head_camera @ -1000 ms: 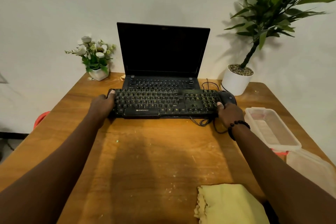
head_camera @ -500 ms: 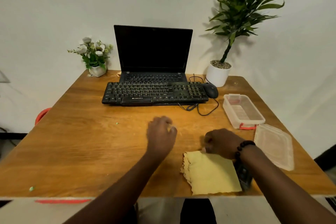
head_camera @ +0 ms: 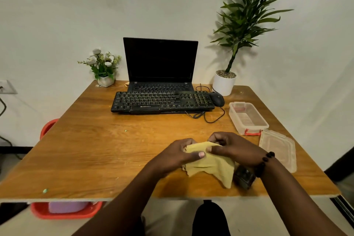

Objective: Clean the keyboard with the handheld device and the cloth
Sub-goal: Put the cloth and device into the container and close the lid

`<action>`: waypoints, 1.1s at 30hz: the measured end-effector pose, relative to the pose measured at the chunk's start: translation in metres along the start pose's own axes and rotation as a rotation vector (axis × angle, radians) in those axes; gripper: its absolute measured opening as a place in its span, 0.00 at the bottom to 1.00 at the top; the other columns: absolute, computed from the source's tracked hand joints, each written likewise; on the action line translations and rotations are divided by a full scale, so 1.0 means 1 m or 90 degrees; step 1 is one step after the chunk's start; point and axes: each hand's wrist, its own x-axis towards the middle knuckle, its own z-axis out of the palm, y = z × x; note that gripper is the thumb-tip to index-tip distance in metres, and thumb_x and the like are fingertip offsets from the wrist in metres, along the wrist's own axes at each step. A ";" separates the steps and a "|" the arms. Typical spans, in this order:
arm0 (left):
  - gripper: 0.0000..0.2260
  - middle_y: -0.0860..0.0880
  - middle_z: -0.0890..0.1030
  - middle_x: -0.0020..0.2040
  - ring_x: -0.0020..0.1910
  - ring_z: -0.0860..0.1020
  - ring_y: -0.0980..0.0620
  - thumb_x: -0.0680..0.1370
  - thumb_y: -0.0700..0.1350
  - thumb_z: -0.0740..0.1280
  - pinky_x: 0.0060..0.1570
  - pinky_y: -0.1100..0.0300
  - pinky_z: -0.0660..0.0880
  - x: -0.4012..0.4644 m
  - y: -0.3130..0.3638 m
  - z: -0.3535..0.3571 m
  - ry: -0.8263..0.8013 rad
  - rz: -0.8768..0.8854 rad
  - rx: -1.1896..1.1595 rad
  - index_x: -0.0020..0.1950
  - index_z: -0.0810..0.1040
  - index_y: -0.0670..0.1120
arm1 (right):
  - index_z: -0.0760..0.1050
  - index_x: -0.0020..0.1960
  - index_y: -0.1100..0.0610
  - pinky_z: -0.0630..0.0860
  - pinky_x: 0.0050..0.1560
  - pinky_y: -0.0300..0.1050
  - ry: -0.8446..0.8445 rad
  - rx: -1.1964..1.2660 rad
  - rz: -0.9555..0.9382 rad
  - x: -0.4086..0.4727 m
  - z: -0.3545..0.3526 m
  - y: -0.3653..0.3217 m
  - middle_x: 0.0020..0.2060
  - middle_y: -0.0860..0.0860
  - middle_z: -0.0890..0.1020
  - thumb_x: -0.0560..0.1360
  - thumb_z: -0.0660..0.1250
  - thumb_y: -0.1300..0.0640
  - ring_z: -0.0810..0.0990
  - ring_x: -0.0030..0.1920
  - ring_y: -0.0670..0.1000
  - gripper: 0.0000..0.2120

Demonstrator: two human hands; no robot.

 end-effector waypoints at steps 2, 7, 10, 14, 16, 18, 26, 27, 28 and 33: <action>0.12 0.44 0.81 0.46 0.44 0.79 0.48 0.75 0.47 0.75 0.43 0.56 0.74 -0.004 0.006 -0.005 -0.001 0.010 -0.100 0.53 0.79 0.43 | 0.78 0.52 0.58 0.75 0.40 0.36 0.009 0.099 -0.019 -0.005 0.004 0.000 0.47 0.55 0.83 0.75 0.70 0.52 0.80 0.44 0.48 0.11; 0.10 0.43 0.81 0.46 0.45 0.80 0.45 0.74 0.42 0.77 0.47 0.50 0.77 -0.005 0.023 -0.003 0.036 0.058 -0.185 0.51 0.79 0.45 | 0.77 0.60 0.59 0.75 0.59 0.59 -0.029 0.397 -0.004 -0.016 0.020 0.013 0.57 0.61 0.81 0.68 0.77 0.52 0.80 0.57 0.61 0.23; 0.12 0.43 0.82 0.48 0.46 0.81 0.45 0.74 0.42 0.77 0.49 0.48 0.78 -0.003 0.035 -0.001 0.060 0.066 -0.178 0.55 0.79 0.43 | 0.75 0.63 0.59 0.71 0.63 0.64 0.045 0.582 0.003 -0.017 0.039 0.020 0.60 0.63 0.78 0.64 0.79 0.52 0.78 0.59 0.62 0.30; 0.15 0.44 0.83 0.48 0.46 0.82 0.46 0.72 0.45 0.78 0.44 0.52 0.79 0.001 0.047 -0.001 0.089 0.037 -0.207 0.55 0.80 0.45 | 0.69 0.69 0.61 0.68 0.65 0.67 0.104 0.910 0.005 -0.016 0.070 0.016 0.64 0.62 0.76 0.77 0.65 0.56 0.74 0.65 0.62 0.22; 0.17 0.44 0.84 0.47 0.44 0.83 0.48 0.73 0.44 0.77 0.40 0.56 0.79 0.003 0.051 -0.001 0.102 0.003 -0.253 0.59 0.79 0.44 | 0.71 0.67 0.62 0.73 0.59 0.66 0.136 1.055 0.018 -0.021 0.079 0.011 0.62 0.63 0.77 0.80 0.60 0.53 0.77 0.62 0.62 0.20; 0.17 0.45 0.84 0.48 0.42 0.84 0.48 0.74 0.43 0.75 0.38 0.57 0.80 0.005 0.054 -0.002 0.108 -0.019 -0.284 0.61 0.77 0.42 | 0.75 0.62 0.63 0.81 0.47 0.61 0.183 1.161 -0.006 -0.028 0.086 0.003 0.56 0.63 0.81 0.79 0.60 0.48 0.83 0.53 0.61 0.21; 0.15 0.45 0.85 0.49 0.45 0.83 0.51 0.77 0.44 0.73 0.42 0.58 0.79 0.023 0.049 0.004 0.063 -0.022 -0.211 0.62 0.79 0.40 | 0.81 0.57 0.62 0.77 0.53 0.63 0.216 1.314 -0.110 -0.029 0.119 -0.012 0.60 0.61 0.80 0.49 0.86 0.57 0.82 0.56 0.61 0.38; 0.14 0.46 0.85 0.49 0.45 0.83 0.51 0.77 0.44 0.73 0.43 0.58 0.79 0.026 0.049 0.005 0.056 -0.020 -0.197 0.61 0.79 0.41 | 0.81 0.57 0.62 0.76 0.54 0.63 0.231 1.314 -0.124 -0.028 0.119 -0.013 0.60 0.61 0.80 0.47 0.86 0.58 0.81 0.56 0.61 0.39; 0.13 0.47 0.85 0.48 0.46 0.83 0.51 0.77 0.44 0.73 0.44 0.58 0.79 0.031 0.050 0.007 0.053 -0.015 -0.179 0.60 0.80 0.41 | 0.81 0.57 0.62 0.75 0.56 0.63 0.246 1.312 -0.127 -0.028 0.117 -0.013 0.60 0.61 0.80 0.47 0.86 0.58 0.81 0.57 0.61 0.40; 0.12 0.45 0.84 0.51 0.47 0.81 0.52 0.76 0.44 0.75 0.48 0.57 0.78 0.061 0.057 0.011 0.093 0.003 -0.096 0.58 0.81 0.43 | 0.72 0.67 0.62 0.68 0.66 0.58 0.237 1.383 -0.154 -0.026 0.098 -0.007 0.63 0.61 0.77 0.52 0.85 0.59 0.77 0.63 0.61 0.46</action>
